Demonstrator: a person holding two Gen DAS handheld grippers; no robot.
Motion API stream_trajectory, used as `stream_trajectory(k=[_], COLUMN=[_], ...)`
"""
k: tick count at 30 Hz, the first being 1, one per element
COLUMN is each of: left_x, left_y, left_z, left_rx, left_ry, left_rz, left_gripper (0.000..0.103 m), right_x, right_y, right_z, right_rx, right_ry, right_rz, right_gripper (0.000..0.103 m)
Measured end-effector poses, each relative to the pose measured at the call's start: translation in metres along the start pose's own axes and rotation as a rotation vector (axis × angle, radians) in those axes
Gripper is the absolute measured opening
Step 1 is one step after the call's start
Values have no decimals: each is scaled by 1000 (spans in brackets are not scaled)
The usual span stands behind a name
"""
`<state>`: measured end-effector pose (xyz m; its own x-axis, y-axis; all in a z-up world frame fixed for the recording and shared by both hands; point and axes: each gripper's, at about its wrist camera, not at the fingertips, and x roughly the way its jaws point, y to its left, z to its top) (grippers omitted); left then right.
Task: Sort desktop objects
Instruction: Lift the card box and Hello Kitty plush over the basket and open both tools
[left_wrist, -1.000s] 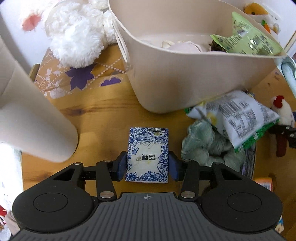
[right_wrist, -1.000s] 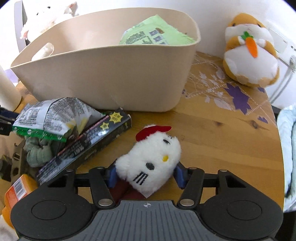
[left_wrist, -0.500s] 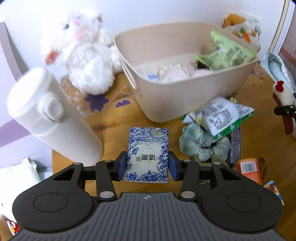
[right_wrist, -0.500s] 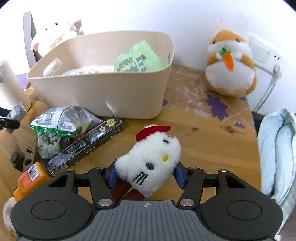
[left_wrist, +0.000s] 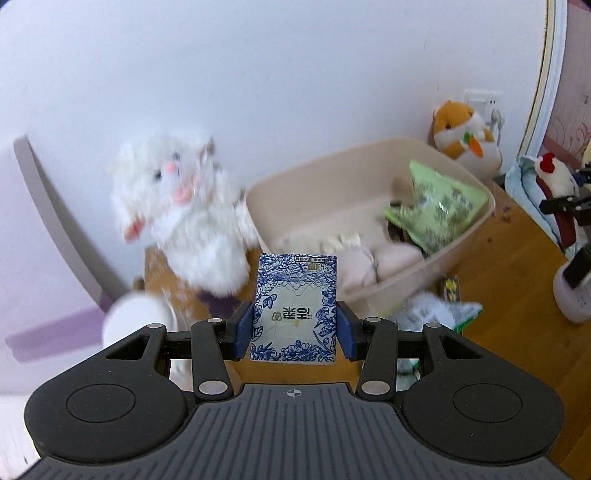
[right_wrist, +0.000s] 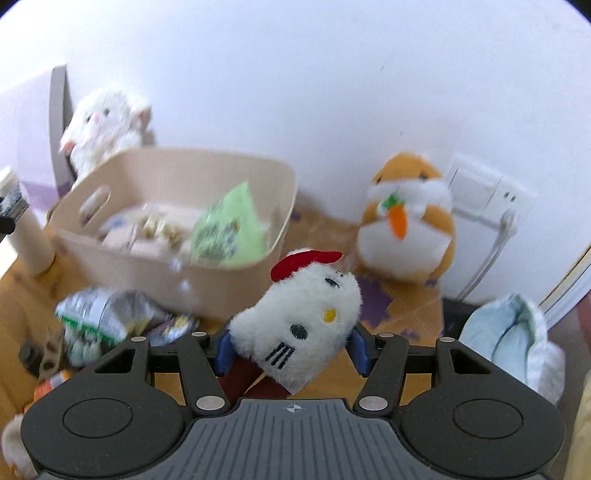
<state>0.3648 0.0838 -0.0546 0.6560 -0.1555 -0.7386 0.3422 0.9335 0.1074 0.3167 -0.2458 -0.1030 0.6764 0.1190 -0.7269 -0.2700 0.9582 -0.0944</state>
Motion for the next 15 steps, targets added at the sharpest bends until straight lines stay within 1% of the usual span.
stream_trajectory(k=[5,9,12,15], left_x=[-4,1,9,27], left_y=[-3,-8,-15,-28], left_z=[28,50,62,71], left_rx=[78,93,63,9], left_ry=[-38,-67,-86,-80], left_rz=[13,14,14,-3], left_gripper=[47,47,47,47], right_x=[-6,-8,-3,6], right_y=[-3,2,13,27], right_z=[30,55,71,79], right_rx=[-46,-80,-79,-49], right_ry=[-61,-106,-129,-145], right_rz=[-18,-20,-12,2], right_gripper=[57,58,58,59])
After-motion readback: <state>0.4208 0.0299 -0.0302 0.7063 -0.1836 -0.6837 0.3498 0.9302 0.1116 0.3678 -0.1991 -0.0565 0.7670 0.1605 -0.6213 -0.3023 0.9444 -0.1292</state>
